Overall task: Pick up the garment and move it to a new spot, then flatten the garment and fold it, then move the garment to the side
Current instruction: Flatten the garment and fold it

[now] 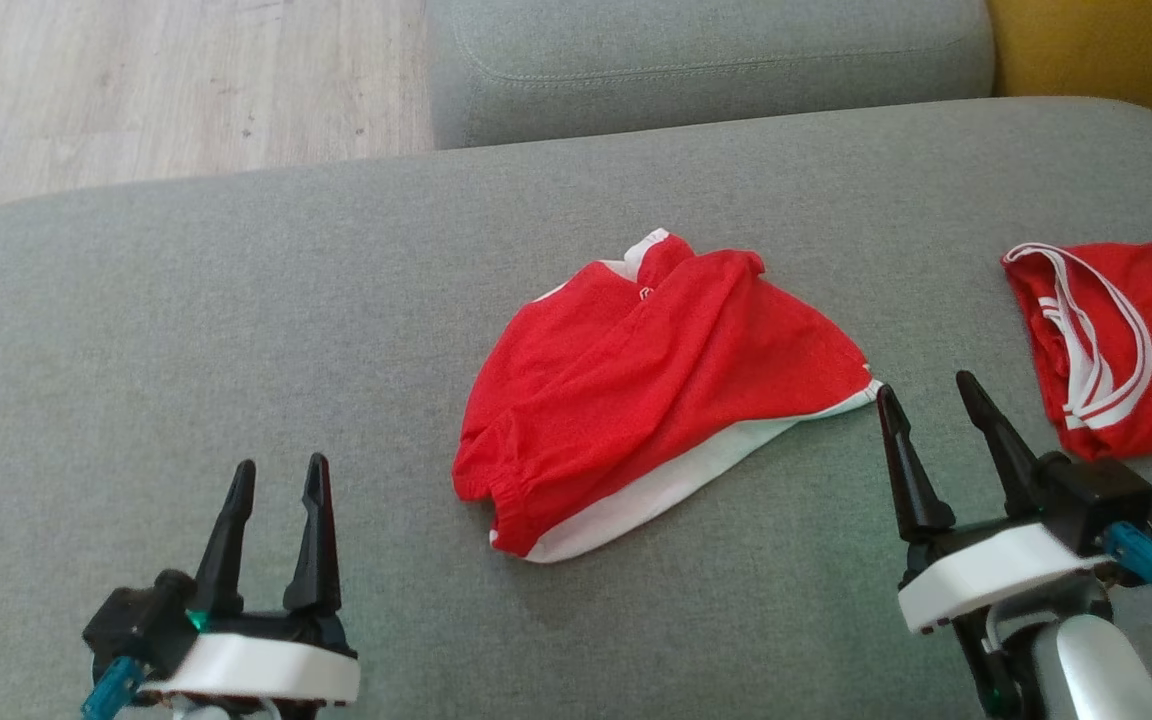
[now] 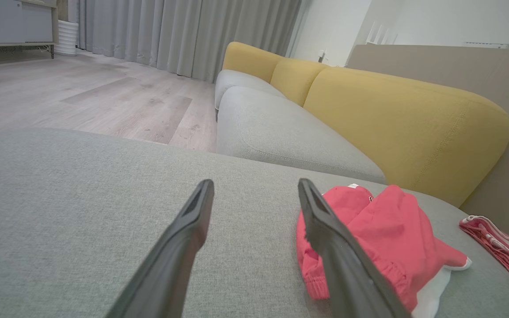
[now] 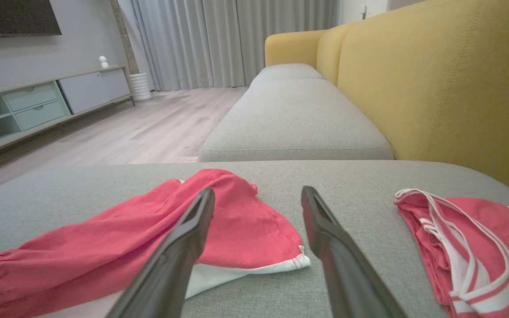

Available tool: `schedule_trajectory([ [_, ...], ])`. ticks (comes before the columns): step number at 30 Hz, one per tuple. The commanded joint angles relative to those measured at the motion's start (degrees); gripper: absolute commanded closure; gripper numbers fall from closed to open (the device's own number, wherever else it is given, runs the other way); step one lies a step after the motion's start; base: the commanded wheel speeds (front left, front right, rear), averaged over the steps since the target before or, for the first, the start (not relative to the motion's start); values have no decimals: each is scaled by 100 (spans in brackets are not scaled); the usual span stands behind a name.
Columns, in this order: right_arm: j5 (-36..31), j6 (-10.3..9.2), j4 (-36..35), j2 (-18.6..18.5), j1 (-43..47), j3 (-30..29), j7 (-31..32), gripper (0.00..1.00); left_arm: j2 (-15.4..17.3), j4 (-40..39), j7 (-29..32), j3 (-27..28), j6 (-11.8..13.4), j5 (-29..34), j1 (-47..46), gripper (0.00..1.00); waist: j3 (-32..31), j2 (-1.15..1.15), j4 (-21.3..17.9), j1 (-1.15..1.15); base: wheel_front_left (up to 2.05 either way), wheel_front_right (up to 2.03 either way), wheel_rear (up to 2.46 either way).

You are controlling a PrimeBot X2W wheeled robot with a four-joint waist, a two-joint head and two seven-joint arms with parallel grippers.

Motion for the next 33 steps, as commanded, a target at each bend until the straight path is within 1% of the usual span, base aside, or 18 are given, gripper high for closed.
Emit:
schedule_trajectory([
  [1,-25,39,-230,9,-203,128,15,0,54,-183,-55,259,-13,61,-189,0,6,0,5,0,0,0,0],
  [5,-9,39,-299,32,-164,74,87,0,42,-173,-55,190,-36,147,-168,0,35,0,28,0,0,0,0],
  [7,6,39,-317,40,-144,41,113,0,26,-152,-10,42,-101,197,-148,0,55,0,36,0,0,0,0],
  [13,24,39,-368,60,-151,21,129,0,-185,101,457,-841,-464,265,-258,0,147,0,37,0,0,0,0],
  [18,27,39,-364,86,-218,81,129,0,-420,466,739,-1385,-586,158,-583,0,216,0,-11,0,0,0,0],
  [25,58,39,-336,118,-267,108,97,0,-495,840,694,-1432,-599,96,-931,0,284,0,-109,0,0,0,0],
  [26,56,39,-337,123,-267,106,92,0,-504,873,710,-1441,-605,51,-979,17,300,0,-123,0,0,0,0],
  [27,54,39,-339,127,-268,102,86,0,-503,898,711,-1448,-609,25,-1034,71,313,0,-133,0,0,0,0],
  [28,52,39,-342,131,-272,101,81,0,-507,921,724,-1465,-615,-18,-1084,100,334,0,-146,0,0,0,0],
  [31,51,39,-365,141,-304,88,65,0,-502,1005,689,-1442,-623,-109,-1285,100,422,0,-168,0,0,0,0],
  [33,48,39,-392,148,-340,81,55,0,-490,1112,574,-1313,-549,-97,-1488,100,513,0,-177,0,0,0,0],
])
